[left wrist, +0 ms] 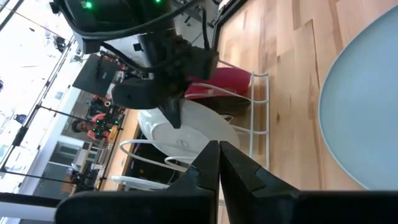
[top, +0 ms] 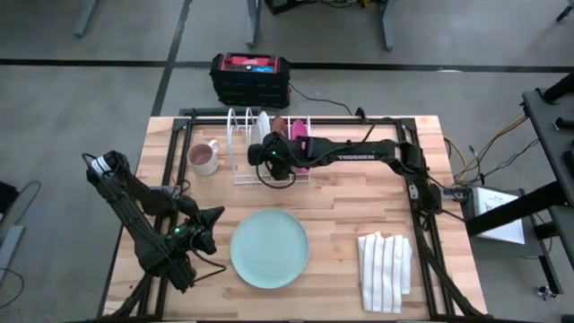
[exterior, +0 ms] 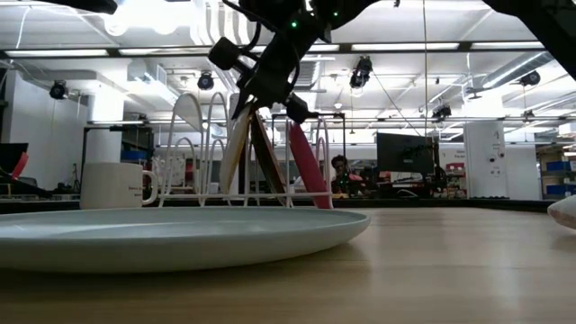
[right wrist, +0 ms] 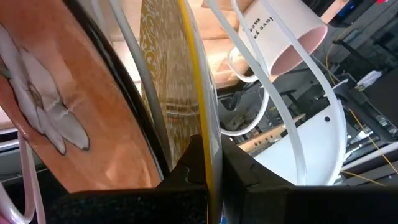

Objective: Sort dishes
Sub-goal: Put the yellow patterned plate into the dish rack

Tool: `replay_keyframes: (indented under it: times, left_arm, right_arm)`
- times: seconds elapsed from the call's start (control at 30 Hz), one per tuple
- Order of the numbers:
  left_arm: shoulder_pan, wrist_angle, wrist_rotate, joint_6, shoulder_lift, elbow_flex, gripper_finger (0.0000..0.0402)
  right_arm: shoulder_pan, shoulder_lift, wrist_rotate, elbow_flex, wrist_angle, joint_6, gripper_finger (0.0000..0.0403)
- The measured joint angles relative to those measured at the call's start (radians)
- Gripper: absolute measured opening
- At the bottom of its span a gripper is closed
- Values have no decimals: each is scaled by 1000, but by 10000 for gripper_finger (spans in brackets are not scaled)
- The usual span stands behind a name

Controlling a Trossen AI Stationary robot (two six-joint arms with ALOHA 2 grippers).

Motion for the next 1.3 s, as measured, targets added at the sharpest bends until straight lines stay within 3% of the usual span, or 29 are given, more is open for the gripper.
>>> replay_keyframes:
  times: [0.6, 0.97, 1.3]
  left_arm:
    - [-1, 0, 0, 0, 0, 0, 0]
    - [-1, 0, 1, 0, 0, 0, 0]
    - [-1, 0, 2, 0, 0, 0, 0]
  right_arm:
    - [-5, 24, 2, 2, 10, -4, 0]
    - [-8, 25, -27, 2, 6, 1, 32]
    - [-8, 17, -30, 1, 28, 4, 36]
